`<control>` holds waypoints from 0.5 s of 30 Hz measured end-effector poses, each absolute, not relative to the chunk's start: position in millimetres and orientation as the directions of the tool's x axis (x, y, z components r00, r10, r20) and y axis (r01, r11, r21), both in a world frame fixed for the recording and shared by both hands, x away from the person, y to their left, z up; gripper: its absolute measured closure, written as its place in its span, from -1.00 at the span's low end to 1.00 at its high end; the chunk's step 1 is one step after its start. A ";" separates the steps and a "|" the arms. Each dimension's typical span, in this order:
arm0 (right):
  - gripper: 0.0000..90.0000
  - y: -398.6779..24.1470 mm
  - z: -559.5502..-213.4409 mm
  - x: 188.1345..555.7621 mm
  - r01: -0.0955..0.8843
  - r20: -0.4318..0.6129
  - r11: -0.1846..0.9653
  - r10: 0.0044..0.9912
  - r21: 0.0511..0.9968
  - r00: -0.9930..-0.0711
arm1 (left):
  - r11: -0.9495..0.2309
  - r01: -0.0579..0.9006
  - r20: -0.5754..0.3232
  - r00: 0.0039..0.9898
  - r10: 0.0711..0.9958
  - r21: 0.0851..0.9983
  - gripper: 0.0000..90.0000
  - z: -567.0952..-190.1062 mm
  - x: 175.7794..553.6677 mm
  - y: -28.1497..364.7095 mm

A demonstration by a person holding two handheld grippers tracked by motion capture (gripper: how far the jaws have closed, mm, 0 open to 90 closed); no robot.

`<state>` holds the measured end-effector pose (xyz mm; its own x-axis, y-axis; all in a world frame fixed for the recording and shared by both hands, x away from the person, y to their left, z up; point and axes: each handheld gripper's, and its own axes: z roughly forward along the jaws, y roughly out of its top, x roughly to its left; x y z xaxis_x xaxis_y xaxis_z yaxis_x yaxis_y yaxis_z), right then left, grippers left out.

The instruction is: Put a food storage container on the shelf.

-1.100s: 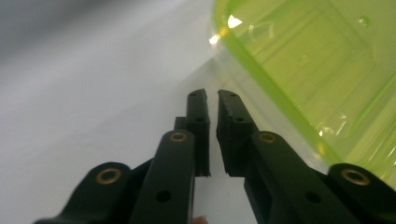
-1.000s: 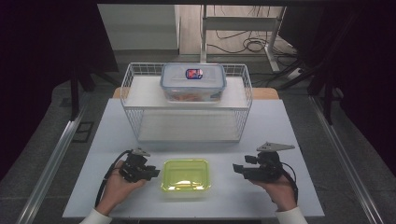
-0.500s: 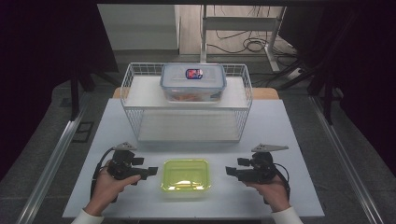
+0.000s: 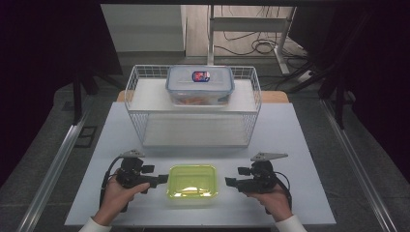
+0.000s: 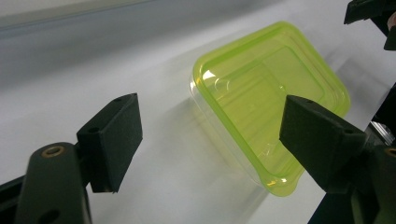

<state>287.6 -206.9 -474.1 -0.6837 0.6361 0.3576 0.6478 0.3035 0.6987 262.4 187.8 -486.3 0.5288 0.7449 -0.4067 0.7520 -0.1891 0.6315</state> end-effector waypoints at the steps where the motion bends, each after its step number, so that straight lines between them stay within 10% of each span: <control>1: -0.45 -205.4 -475.2 287.4 0.646 0.357 0.305 0.634 0.699 -0.686 | -0.192 0.754 -0.411 0.532 0.741 0.629 -0.53 -487.0 262.7 187.2; 15: -0.32 -186.7 -484.1 286.8 0.665 0.406 0.306 0.598 0.681 -0.691 | -0.156 0.798 -0.506 0.505 0.699 0.582 -0.41 -496.5 267.2 181.1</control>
<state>286.8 -186.7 -484.1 -0.6912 0.5978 0.4061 0.6650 0.3060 0.6813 267.2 181.1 -496.5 0.5051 0.6990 -0.5062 0.7984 -0.1559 0.5816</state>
